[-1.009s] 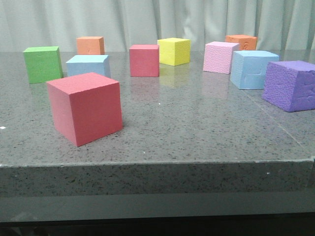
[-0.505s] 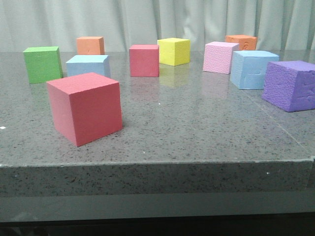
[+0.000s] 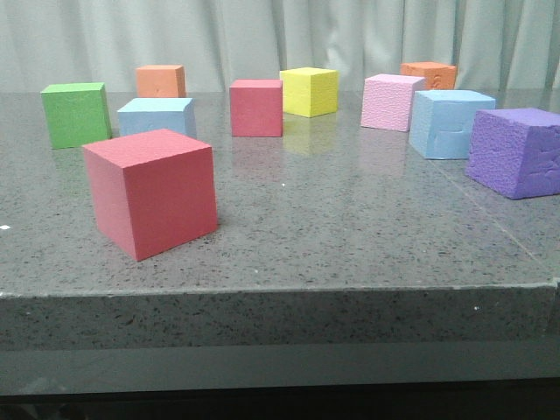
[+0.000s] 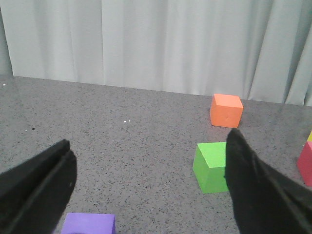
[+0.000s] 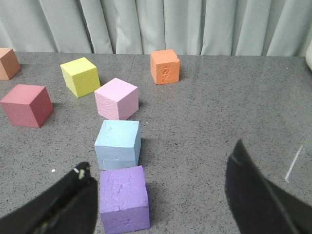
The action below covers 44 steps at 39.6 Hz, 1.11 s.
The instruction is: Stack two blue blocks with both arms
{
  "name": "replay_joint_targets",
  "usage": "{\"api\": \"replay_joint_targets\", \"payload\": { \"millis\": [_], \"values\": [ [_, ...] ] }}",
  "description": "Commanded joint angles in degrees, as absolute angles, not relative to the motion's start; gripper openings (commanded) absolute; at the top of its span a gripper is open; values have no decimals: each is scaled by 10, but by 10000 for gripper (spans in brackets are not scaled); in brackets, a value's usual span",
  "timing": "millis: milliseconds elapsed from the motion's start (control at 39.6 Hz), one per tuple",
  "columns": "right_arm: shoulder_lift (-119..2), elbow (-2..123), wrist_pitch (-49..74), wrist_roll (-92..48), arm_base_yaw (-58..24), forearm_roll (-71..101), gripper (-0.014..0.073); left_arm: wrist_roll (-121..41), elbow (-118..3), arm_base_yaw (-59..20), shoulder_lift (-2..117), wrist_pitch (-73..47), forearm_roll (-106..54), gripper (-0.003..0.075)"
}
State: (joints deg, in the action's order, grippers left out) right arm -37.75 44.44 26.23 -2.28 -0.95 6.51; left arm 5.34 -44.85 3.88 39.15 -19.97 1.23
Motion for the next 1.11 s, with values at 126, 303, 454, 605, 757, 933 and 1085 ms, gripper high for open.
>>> {"api": "replay_joint_targets", "payload": {
  "millis": [126, 303, 454, 605, 757, 933, 1085],
  "values": [
    [-385, 464, 224, -25, -7, 68, 566, 56, -468, 38, 393, -142, 13, 617],
    [-443, 499, 259, -25, -7, 68, 568, 56, -468, 38, 393, -142, 13, 617],
    [-539, 571, 303, -25, -7, 68, 664, 56, -468, 38, 393, -142, 13, 617],
    [-625, 627, 312, -25, -19, 76, 664, 56, -468, 38, 393, -142, 13, 617],
    [-718, 695, 330, -25, -52, 103, 664, 56, -468, 38, 393, -142, 13, 617],
    [-833, 809, 408, -21, -83, 117, 664, 56, -468, 38, 393, -142, 13, 617],
    [-920, 903, 464, 21, -88, 113, 664, 56, -468, 38, 393, -141, 13, 617]
  ]
}}
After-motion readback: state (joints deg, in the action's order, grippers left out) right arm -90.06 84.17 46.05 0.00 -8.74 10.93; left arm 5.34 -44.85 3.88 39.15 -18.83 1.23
